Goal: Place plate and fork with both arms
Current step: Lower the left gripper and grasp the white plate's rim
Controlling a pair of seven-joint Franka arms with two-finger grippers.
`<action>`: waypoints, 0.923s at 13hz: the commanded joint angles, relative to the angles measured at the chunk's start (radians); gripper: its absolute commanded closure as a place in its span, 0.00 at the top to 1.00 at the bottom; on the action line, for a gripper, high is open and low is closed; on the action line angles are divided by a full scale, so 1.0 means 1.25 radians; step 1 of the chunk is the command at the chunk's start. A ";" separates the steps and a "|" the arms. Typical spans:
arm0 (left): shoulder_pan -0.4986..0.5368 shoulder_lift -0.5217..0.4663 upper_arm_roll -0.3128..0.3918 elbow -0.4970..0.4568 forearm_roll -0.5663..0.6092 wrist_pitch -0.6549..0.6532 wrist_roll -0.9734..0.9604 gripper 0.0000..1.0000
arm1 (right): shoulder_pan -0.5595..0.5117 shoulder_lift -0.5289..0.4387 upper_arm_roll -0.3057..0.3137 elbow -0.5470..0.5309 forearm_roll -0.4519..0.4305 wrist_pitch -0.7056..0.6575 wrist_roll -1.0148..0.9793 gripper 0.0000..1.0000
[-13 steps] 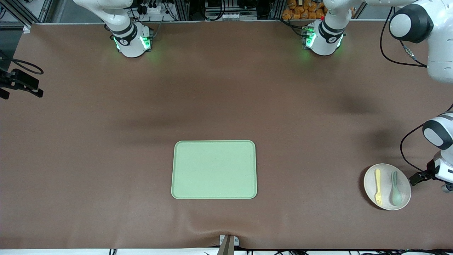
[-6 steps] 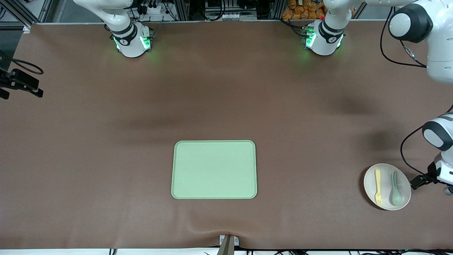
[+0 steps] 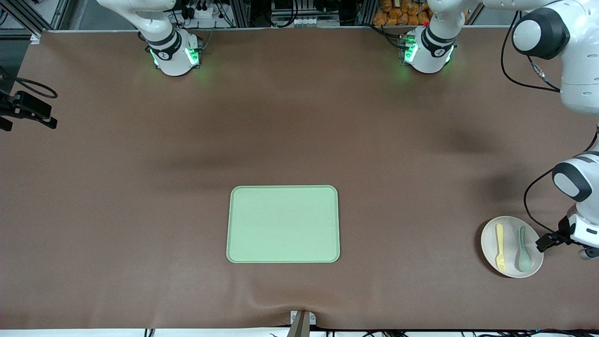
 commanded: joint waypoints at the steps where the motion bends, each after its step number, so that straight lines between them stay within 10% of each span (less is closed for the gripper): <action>1: -0.002 0.036 -0.011 0.041 -0.013 0.006 -0.004 1.00 | -0.007 -0.004 0.003 0.000 0.007 -0.006 -0.008 1.00; 3: -0.007 0.036 -0.011 0.041 -0.013 0.008 -0.006 1.00 | -0.007 -0.004 0.003 0.000 0.007 -0.006 -0.008 1.00; 5: -0.007 0.036 -0.010 0.041 -0.012 0.008 -0.004 0.80 | -0.008 -0.004 0.003 0.000 0.007 -0.006 -0.008 1.00; 8: -0.009 0.036 -0.010 0.040 -0.013 0.008 -0.034 0.02 | -0.008 -0.004 0.003 0.000 0.007 -0.006 -0.008 1.00; 12: -0.012 0.034 -0.010 0.037 -0.012 0.008 -0.039 0.00 | -0.008 -0.004 0.003 0.000 0.007 -0.006 -0.008 1.00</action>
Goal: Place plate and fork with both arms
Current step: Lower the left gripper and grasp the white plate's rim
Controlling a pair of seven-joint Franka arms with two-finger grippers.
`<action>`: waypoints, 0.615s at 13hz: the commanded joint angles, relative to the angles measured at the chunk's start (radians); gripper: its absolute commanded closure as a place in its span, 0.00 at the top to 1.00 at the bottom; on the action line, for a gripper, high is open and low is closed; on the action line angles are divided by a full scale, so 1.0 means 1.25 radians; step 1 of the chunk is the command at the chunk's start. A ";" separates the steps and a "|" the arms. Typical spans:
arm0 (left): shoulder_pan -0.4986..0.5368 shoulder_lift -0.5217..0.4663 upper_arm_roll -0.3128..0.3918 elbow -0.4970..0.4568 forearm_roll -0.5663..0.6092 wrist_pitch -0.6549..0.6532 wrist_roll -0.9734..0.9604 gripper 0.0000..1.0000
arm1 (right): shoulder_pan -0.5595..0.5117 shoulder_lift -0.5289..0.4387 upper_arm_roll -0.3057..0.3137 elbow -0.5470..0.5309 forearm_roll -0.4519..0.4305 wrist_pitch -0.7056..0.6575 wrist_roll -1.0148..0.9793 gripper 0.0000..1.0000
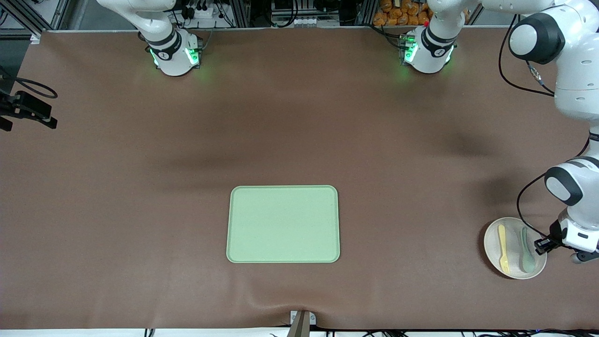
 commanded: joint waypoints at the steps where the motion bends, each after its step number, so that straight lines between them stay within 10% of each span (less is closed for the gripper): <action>1: -0.003 0.013 0.004 0.014 -0.011 0.005 -0.003 0.00 | -0.009 -0.004 0.002 0.000 0.008 -0.006 -0.008 1.00; 8: 0.015 -0.003 -0.025 0.004 -0.008 -0.002 0.212 0.00 | -0.011 -0.004 0.003 0.000 0.008 -0.006 -0.008 1.00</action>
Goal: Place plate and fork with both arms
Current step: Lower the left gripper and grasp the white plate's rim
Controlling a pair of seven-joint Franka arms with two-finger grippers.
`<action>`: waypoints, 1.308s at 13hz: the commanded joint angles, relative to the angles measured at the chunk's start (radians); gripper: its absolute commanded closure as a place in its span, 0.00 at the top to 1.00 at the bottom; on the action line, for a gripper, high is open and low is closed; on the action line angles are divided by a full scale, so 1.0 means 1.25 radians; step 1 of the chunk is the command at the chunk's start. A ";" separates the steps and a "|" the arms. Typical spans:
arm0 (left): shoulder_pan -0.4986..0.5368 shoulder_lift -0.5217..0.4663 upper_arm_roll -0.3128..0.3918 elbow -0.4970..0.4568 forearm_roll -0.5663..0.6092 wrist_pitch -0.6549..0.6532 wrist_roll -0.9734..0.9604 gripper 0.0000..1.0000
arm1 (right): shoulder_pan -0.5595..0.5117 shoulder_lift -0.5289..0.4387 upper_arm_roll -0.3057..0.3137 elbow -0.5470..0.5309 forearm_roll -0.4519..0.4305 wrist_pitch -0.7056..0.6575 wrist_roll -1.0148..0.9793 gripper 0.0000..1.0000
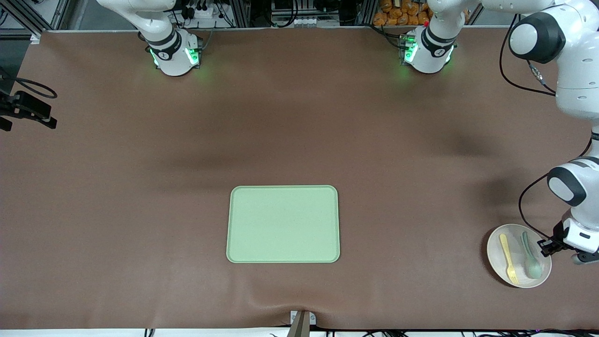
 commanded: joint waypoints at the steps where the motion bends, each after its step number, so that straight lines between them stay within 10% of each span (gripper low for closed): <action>1: 0.031 -0.002 -0.055 -0.008 -0.007 -0.015 0.113 0.00 | -0.009 -0.004 0.004 0.000 0.007 -0.006 -0.008 1.00; 17: 0.016 -0.025 -0.398 -0.008 -0.026 -0.058 -0.006 0.00 | -0.011 -0.004 0.004 0.000 0.007 -0.006 -0.008 1.00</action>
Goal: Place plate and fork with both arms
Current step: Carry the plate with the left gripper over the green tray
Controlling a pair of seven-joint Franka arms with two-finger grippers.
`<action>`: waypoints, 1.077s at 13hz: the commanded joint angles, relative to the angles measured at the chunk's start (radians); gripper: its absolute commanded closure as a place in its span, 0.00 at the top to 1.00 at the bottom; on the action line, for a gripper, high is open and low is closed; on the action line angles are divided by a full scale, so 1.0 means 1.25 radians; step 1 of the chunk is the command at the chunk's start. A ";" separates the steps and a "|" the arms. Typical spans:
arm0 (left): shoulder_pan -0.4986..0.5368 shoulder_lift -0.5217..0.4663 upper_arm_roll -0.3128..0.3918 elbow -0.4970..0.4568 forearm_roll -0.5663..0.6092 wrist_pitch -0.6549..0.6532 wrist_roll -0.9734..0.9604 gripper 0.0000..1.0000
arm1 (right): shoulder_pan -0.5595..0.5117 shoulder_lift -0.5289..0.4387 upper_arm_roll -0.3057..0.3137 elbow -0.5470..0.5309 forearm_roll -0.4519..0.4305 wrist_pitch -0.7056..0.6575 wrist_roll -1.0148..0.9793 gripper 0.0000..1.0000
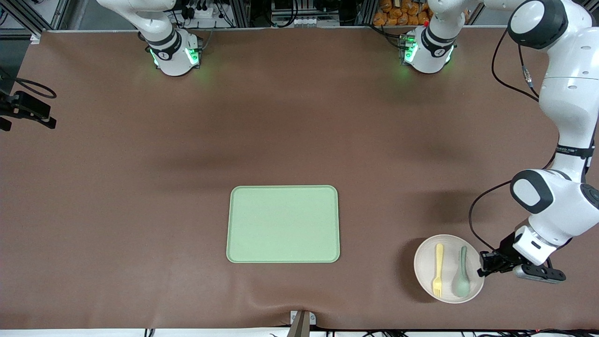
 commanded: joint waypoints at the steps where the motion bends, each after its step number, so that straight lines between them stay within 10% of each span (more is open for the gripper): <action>1: -0.047 -0.021 -0.024 -0.009 -0.012 -0.011 -0.079 0.00 | -0.010 -0.002 0.004 0.000 0.007 -0.005 -0.008 1.00; 14: -0.306 -0.032 0.038 -0.007 0.199 -0.010 -0.591 0.00 | -0.021 0.041 0.006 0.003 0.046 -0.005 -0.003 1.00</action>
